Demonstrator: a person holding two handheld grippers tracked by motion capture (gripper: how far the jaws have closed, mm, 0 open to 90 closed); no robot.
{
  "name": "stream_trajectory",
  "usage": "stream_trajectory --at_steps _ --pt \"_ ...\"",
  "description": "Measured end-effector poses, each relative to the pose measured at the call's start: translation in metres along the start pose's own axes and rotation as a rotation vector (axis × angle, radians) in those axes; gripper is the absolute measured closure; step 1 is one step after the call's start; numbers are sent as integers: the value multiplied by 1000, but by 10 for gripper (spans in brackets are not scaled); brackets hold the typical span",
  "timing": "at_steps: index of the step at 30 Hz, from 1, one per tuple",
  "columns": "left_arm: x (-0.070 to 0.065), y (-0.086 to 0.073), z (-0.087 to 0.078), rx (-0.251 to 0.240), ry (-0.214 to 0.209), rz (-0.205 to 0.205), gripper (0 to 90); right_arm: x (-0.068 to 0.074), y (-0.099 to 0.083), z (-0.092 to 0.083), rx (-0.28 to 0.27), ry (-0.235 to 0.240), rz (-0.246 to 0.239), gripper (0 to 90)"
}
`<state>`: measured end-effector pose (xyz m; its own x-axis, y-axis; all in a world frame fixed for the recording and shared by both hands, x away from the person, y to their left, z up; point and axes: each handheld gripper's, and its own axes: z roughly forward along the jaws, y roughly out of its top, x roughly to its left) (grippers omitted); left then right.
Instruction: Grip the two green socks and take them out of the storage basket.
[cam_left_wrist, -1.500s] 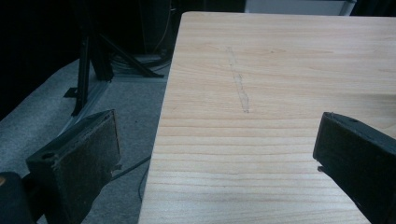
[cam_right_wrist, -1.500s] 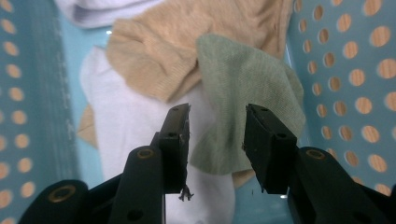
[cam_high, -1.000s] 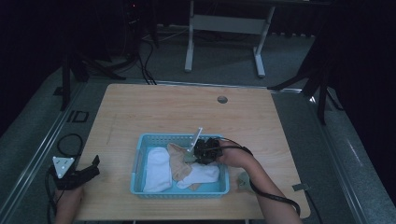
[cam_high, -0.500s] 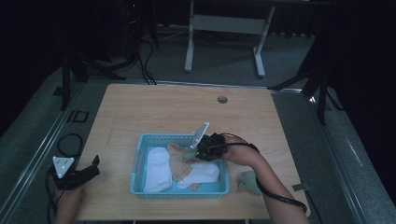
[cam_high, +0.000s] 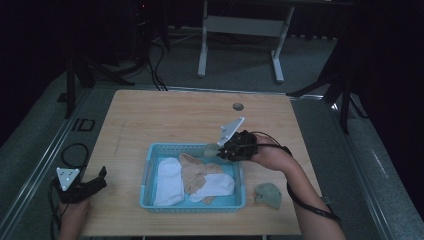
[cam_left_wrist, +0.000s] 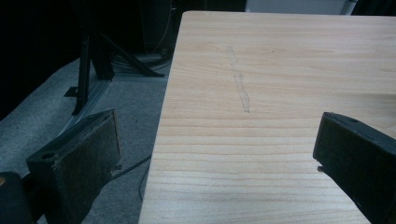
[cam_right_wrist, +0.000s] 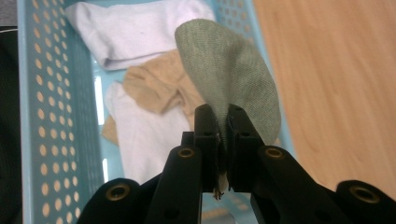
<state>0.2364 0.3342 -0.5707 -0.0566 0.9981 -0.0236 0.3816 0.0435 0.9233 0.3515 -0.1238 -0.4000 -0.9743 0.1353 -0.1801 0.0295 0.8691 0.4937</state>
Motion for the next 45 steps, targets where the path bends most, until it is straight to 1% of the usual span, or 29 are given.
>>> stream_trajectory --at_steps 3,6,7,9,14,15,17,18,19,21,22,23,24,26,28,29,31,33,34,35,38,40,41,42,43,45 --pt "0 0 0 0 0 0 4 -5 -6 -14 -16 -19 22 846" --pt "0 0 0 -1 2 3 4 -8 -14 -26 -37 -28 42 846" --pt "0 0 0 -1 2 3 4 -10 -18 -31 -39 -45 51 846" --pt "0 0 0 0 2 3 4 -13 -25 -38 -52 -60 75 846" --pt "0 0 0 1 2 4 3 -19 -44 -49 -48 -90 113 846" --pt "0 0 0 0 1 4 4 -21 -49 -52 -51 -101 125 846" --pt "0 0 0 -1 2 3 3 -24 -59 -54 -56 -108 151 845" --pt "0 0 0 -1 3 3 4 -25 -62 -55 -55 -114 159 846" --pt "0 0 0 -1 3 4 4 -27 -69 -55 -50 -116 177 846" --pt "0 0 0 0 3 4 4 -29 -77 -55 -47 -120 196 846" --pt "0 0 0 0 3 4 4 -29 -77 -55 -47 -120 196 846" --pt "0 0 0 1 2 4 3 -31 -87 -54 -34 -116 219 845" --pt "0 0 0 0 2 4 4 -31 -91 -53 -38 -116 231 845" --pt "0 0 0 0 3 4 4 -32 -96 -51 -37 -116 240 845" --pt "0 0 0 -1 2 4 4 -33 -104 -47 -30 -114 254 845" --pt "0 0 0 -1 2 4 3 -34 -110 -44 -17 -117 269 845" --pt "0 0 0 0 2 4 4 -36 -117 -40 -12 -111 294 846" --pt "0 0 0 0 2 3 4 -38 -123 -37 -2 -110 310 846" --pt "0 0 0 0 2 3 4 -38 -123 -37 -2 -110 310 846" --pt "0 0 0 1 2 3 4 -40 -130 -33 13 -115 323 845" --pt "0 0 0 5 2 4 4 -43 -138 -29 29 -122 348 844" --pt "0 0 0 5 1 4 4 -44 -146 -24 44 -118 368 844" --pt "0 0 0 5 1 4 4 -44 -146 -24 44 -118 368 844" --pt "0 0 0 5 1 4 4 -44 -150 -21 45 -120 379 844" --pt "0 0 0 5 2 5 4 -45 -158 -17 55 -116 394 844" --pt "0 0 0 5 2 5 4 -46 -164 -12 48 -109 421 843"
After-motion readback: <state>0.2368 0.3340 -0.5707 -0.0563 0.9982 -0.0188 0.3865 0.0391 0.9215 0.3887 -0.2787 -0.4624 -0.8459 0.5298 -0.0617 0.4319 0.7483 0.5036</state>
